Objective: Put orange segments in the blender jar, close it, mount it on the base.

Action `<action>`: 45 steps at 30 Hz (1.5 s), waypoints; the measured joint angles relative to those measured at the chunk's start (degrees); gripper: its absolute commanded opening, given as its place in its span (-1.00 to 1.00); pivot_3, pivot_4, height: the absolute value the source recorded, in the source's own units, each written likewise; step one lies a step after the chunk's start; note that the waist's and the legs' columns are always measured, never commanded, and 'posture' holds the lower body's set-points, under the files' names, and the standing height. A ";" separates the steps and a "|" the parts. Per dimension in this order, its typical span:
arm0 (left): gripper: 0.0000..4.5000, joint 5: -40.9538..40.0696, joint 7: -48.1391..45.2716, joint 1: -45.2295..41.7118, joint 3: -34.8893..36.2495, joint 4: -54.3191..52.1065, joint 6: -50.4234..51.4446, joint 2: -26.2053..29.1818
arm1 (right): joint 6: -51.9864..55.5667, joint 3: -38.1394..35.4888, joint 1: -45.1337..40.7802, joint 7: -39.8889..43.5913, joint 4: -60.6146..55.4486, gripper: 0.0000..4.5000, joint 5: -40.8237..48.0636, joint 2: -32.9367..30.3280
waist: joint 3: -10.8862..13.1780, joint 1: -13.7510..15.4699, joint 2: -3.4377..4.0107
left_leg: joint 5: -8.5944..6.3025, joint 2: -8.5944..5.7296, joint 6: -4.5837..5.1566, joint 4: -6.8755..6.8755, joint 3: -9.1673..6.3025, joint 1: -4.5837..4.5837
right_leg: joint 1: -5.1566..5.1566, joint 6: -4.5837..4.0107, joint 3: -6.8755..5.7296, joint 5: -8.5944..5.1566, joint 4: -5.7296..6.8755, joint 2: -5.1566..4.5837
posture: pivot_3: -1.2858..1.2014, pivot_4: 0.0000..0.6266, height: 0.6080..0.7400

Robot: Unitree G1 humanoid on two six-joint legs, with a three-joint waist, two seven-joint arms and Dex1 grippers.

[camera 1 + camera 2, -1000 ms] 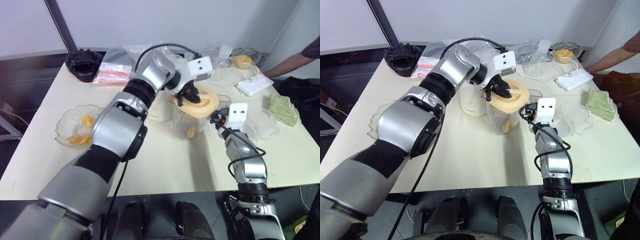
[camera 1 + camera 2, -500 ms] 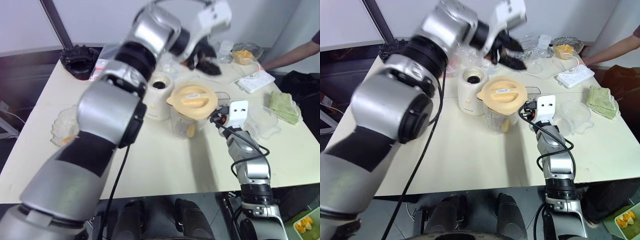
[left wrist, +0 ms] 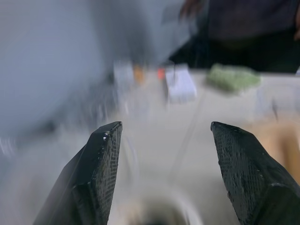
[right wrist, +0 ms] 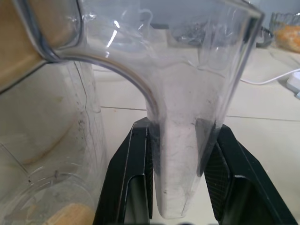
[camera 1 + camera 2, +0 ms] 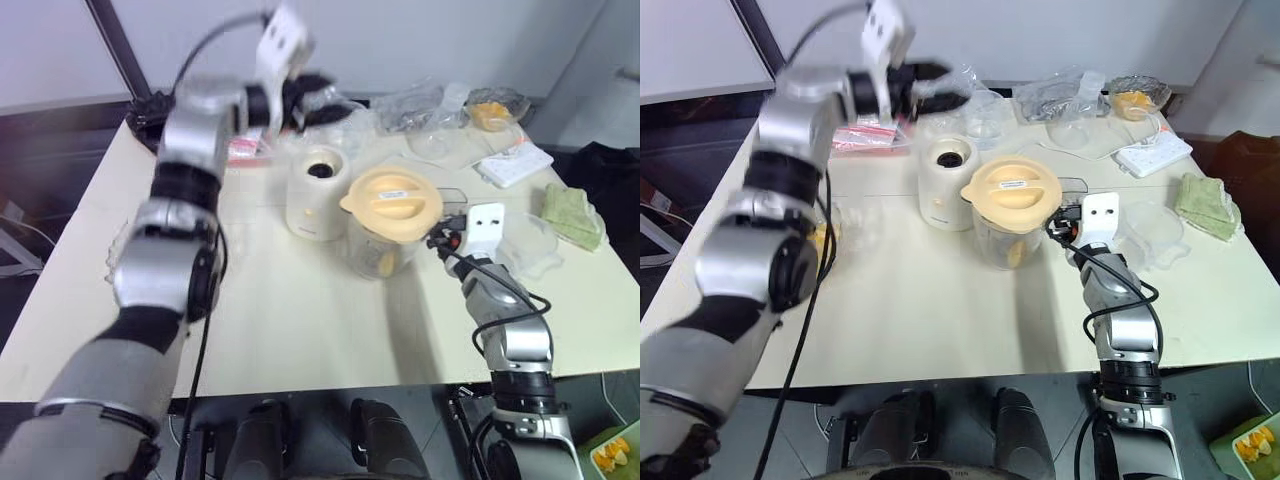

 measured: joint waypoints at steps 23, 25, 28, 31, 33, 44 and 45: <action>0.39 -16.79 18.57 38.90 9.33 -57.18 24.10 10.04 | 3.50 -4.01 -59.60 -0.84 48.96 -0.60 1.36 -2.07 | 0.47 -1.82 0.36 | 0.23 0.03 -0.34 -0.15 0.08 0.13 | -0.04 -0.13 0.06 0.09 0.04 0.10 | 0.03 -0.52 1.00; 0.39 -17.54 18.91 41.17 10.05 -58.37 24.03 12.27 | 1.33 -3.48 -62.00 -0.11 54.60 -0.60 1.01 -0.37 | 0.49 -1.84 0.40 | 0.23 0.03 -0.34 -0.16 0.08 -0.01 | -0.17 -0.13 0.04 0.10 0.01 0.08 | 0.03 -0.52 1.00; 0.39 -18.25 19.87 43.01 12.07 -59.01 23.87 14.07 | -1.34 -2.50 -64.61 0.84 60.25 -0.60 0.41 1.64 | 0.50 -1.77 0.39 | 0.23 0.02 -0.34 -0.16 0.07 -0.10 | -0.25 -0.13 0.01 0.10 0.00 0.06 | 0.03 -0.52 1.00; 0.39 -18.75 21.52 43.58 13.05 -59.01 22.92 14.25 | -3.66 -1.75 -66.09 1.92 63.78 -0.60 -0.12 3.80 | 0.50 -1.62 0.39 | 0.24 0.01 -0.36 -0.12 0.05 -0.10 | -0.22 -0.13 0.00 0.10 0.01 0.03 | 0.03 -0.52 1.00; 0.39 -19.12 22.50 43.84 13.06 -59.11 22.84 14.23 | -4.87 -1.54 -66.62 2.47 65.85 -0.60 -0.34 4.67 | 0.50 -1.60 0.39 | 0.24 0.00 -0.36 -0.10 0.06 -0.10 | -0.21 -0.14 0.00 0.10 0.00 0.01 | 0.03 -0.52 1.00; 0.39 -24.21 24.35 44.40 14.07 -61.26 24.02 17.47 | -7.60 0.80 -66.63 5.51 68.04 -0.60 -3.02 4.44 | 0.50 -1.87 0.39 | 0.24 0.01 -0.37 -0.10 0.04 -0.04 | -0.20 -0.14 0.00 0.10 0.06 0.05 | 0.03 -0.52 1.00; 0.39 -24.72 24.40 44.32 14.36 -61.23 24.04 17.76 | -7.60 1.24 -66.59 5.98 68.04 -0.60 -3.43 4.11 | 0.50 -1.86 0.39 | 0.24 0.01 -0.37 -0.10 0.04 -0.04 | -0.20 -0.14 0.00 0.10 0.06 0.05 | 0.03 -0.52 1.00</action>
